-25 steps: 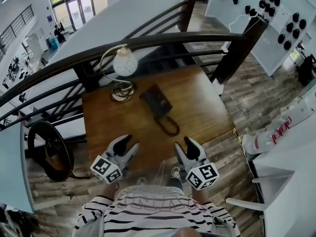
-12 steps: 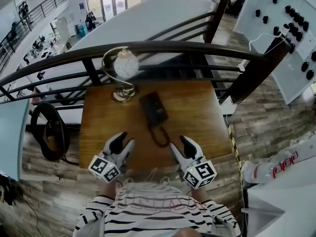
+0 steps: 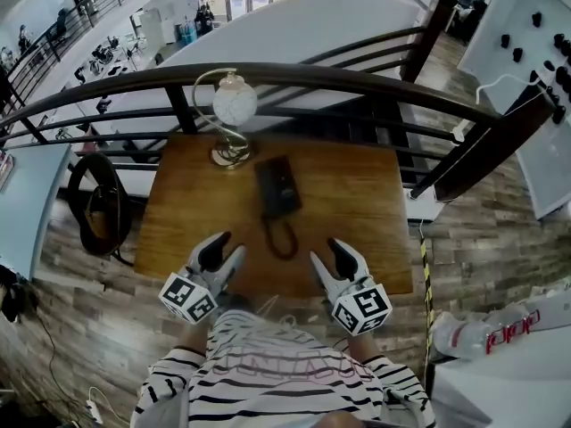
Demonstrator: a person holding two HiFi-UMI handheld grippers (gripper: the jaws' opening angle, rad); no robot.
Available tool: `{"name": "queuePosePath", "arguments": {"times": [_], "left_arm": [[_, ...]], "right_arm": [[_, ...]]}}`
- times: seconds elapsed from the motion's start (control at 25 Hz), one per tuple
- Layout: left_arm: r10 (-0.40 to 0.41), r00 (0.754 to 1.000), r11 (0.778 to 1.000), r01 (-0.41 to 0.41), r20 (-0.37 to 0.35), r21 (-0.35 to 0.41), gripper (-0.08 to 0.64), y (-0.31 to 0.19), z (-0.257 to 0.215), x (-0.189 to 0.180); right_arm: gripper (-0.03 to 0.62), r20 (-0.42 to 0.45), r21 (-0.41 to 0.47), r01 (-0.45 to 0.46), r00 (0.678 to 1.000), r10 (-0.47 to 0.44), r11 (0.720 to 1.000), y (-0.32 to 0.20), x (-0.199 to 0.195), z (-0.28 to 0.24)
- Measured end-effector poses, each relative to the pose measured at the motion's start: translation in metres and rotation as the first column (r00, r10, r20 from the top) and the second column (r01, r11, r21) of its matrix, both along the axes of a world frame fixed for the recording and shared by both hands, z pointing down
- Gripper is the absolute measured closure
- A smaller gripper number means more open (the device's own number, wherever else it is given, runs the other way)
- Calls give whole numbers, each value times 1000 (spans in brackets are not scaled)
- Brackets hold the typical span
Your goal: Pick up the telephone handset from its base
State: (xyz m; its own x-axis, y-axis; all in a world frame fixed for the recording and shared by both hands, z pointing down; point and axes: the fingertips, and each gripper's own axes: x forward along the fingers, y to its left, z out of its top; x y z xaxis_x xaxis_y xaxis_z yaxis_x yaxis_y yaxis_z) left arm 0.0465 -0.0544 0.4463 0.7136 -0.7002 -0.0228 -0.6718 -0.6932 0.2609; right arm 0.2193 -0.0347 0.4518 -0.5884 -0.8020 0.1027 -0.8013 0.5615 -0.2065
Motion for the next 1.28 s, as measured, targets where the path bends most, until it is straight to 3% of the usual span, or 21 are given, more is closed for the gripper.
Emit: {"name": "queuePosePath", "arguments": {"times": [0.32, 0.48, 0.76, 1.12, 1.28], "left_arm": [[12, 1000, 1000, -13, -27, -23, 387, -45, 5, 0], [13, 998, 998, -17, -53, -68, 387, -81, 9, -10], [89, 993, 983, -100, -78, -157, 355, -144, 40, -13], [101, 989, 941, -131, -110, -312, 339, -217, 111, -21], [113, 987, 914, -149, -117, -378, 331, -242, 141, -18]], "right_arm": [[411, -69, 9, -7, 998, 8, 1000, -40, -4, 7], [411, -114, 16, -46, 992, 47, 999, -70, -10, 10], [400, -243, 27, -41, 969, 47, 999, -127, -27, 32], [394, -418, -87, -22, 908, -16, 996, -188, -47, 101], [376, -547, -112, 7, 835, -67, 994, -213, -56, 133]]}}
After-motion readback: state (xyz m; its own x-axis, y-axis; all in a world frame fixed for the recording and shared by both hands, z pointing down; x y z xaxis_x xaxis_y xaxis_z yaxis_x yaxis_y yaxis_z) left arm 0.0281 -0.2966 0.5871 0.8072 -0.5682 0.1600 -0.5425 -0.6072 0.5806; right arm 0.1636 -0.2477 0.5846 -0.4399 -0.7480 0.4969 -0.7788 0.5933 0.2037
